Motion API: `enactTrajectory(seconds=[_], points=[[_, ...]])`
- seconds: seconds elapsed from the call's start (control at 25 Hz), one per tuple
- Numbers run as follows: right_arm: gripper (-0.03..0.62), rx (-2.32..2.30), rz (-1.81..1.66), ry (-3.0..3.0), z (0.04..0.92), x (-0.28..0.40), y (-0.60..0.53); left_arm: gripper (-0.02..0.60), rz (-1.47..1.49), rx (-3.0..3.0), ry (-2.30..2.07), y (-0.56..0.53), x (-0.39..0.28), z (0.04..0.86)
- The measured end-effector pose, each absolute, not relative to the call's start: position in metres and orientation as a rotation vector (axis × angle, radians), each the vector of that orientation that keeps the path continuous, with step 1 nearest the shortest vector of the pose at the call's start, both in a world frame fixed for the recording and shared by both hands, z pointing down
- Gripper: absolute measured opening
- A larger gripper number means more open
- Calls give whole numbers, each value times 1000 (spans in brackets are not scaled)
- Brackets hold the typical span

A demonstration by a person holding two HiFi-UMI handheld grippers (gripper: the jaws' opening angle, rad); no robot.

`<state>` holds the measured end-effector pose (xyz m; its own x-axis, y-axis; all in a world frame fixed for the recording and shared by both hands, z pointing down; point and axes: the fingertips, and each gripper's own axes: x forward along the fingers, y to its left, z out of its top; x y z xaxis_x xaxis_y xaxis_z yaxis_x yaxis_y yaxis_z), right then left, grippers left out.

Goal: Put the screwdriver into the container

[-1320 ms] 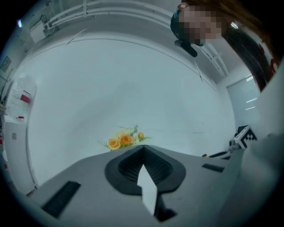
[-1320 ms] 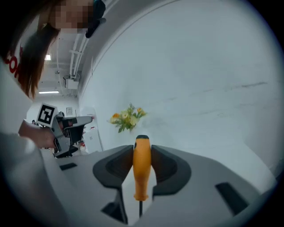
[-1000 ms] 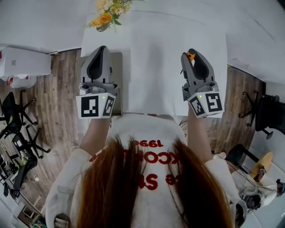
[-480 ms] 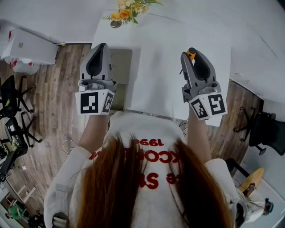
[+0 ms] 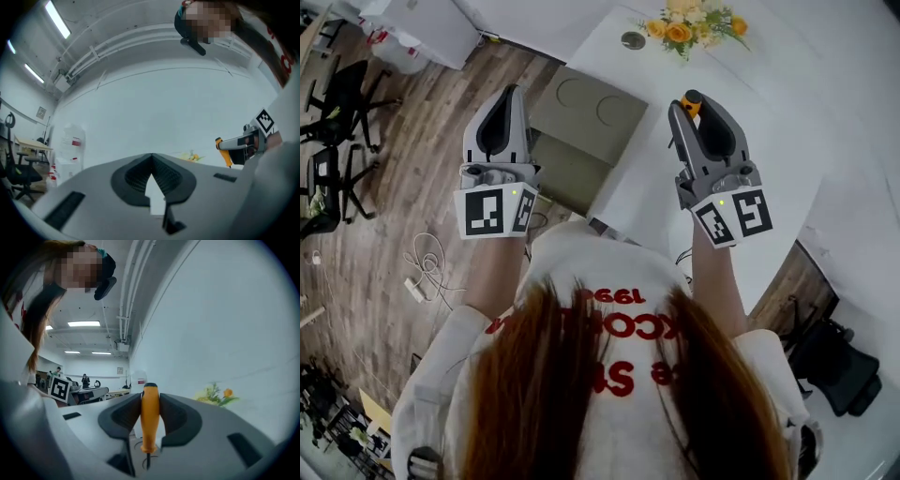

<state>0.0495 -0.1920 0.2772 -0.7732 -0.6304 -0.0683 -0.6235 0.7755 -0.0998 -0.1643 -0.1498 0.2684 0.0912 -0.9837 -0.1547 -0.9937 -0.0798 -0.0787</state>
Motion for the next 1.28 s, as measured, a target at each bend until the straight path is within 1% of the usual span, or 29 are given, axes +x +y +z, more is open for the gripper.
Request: enactTrajectory(seconds=[0.16, 0.32, 0.6, 0.92, 1.28], points=[[124, -834, -128, 2933, 277, 5, -187, 5, 81, -2078, 2145, -124, -198, 271], [124, -686, -168, 3014, 285, -31, -179, 5, 75, -2012, 2239, -108, -215, 276], [124, -490, -273, 3203, 351, -81, -164, 5, 42, -1986, 2360, -102, -231, 314], [124, -366, -408, 3400, 442, -106, -144, 5, -26, -1980, 2508, -87, -244, 366], [126, -236, -451, 3650, 520, -125, -117, 5, -79, -1974, 2597, -71, -251, 395]])
